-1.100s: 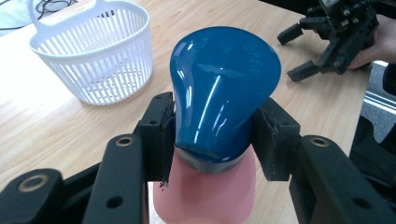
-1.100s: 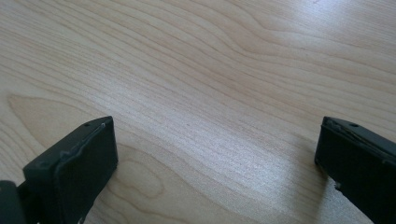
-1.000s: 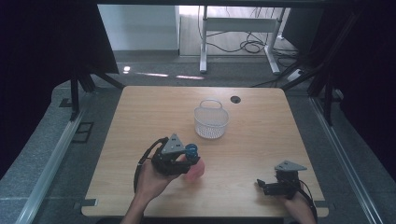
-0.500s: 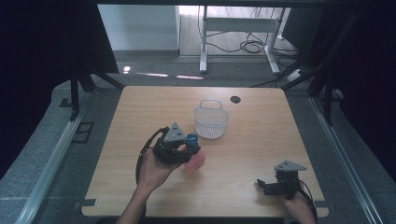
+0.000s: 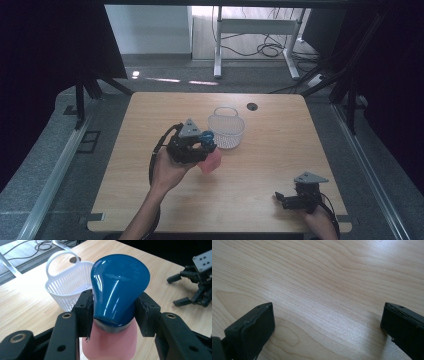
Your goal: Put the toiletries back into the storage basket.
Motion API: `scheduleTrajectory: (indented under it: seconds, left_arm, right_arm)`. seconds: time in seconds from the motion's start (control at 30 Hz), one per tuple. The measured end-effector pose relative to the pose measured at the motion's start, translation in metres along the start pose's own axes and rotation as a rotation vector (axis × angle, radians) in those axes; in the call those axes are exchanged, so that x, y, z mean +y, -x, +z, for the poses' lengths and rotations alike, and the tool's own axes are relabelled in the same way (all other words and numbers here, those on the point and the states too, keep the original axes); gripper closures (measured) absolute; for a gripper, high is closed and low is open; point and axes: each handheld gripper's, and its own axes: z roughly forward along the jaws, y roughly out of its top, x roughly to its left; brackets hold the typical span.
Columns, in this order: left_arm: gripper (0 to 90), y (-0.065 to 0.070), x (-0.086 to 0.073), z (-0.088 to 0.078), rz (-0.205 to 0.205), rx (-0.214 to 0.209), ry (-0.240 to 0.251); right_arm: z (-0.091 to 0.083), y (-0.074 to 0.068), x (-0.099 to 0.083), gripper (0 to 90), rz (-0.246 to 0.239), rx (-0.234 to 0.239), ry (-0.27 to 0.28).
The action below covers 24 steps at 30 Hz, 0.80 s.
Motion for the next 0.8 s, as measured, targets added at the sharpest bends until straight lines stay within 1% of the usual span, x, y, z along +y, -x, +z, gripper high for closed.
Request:
scheduleTrajectory:
  seconds: [0.03, 0.07, 0.27, 0.4, 0.47, 0.6, 0.67, 0.7, 0.8]
  left_arm:
    - [53.1, 0.0, 0.0, 0.0, 0.0, 0.0, 0.0]
    - [53.1, -0.002, 0.004, 0.001, -0.003, 0.001, 0.002]
    - [53.1, -0.008, 0.015, 0.005, -0.014, 0.012, 0.011]
    - [53.1, -0.011, 0.02, 0.007, -0.009, 0.018, 0.006]
    - [53.1, -0.014, 0.026, 0.009, -0.009, 0.029, 0.004]
    - [53.1, -0.016, 0.031, 0.011, -0.007, 0.039, 0.001]
    - [53.1, -0.018, 0.038, 0.013, -0.005, 0.049, -0.001]
    - [53.1, -0.019, 0.039, 0.013, -0.012, 0.049, 0.0]
    - [53.1, -0.021, 0.044, 0.015, -0.012, 0.053, 0.003]
  right_arm:
    - [0.0, 0.0, 0.0, 0.0, 0.0, 0.0, 0.0]
    - [0.0, 0.0, 0.0, 0.0, 0.0, 0.0, 0.0]
    - [0.0, 0.0, 0.0, 0.0, -0.001, 0.0, 0.002]
    - [0.0, 0.0, 0.0, 0.0, -0.002, 0.0, 0.002]
    - [0.0, 0.0, 0.0, 0.0, -0.003, 0.001, 0.003]
    - [0.0, 0.0, 0.0, 0.0, -0.002, 0.001, 0.002]
    - [0.0, 0.0, 0.0, 0.0, -0.002, 0.002, 0.002]
    - [0.0, 0.0, 0.0, 0.0, -0.002, 0.002, 0.002]
    - [0.001, 0.0, 0.0, 0.0, -0.002, 0.002, 0.002]
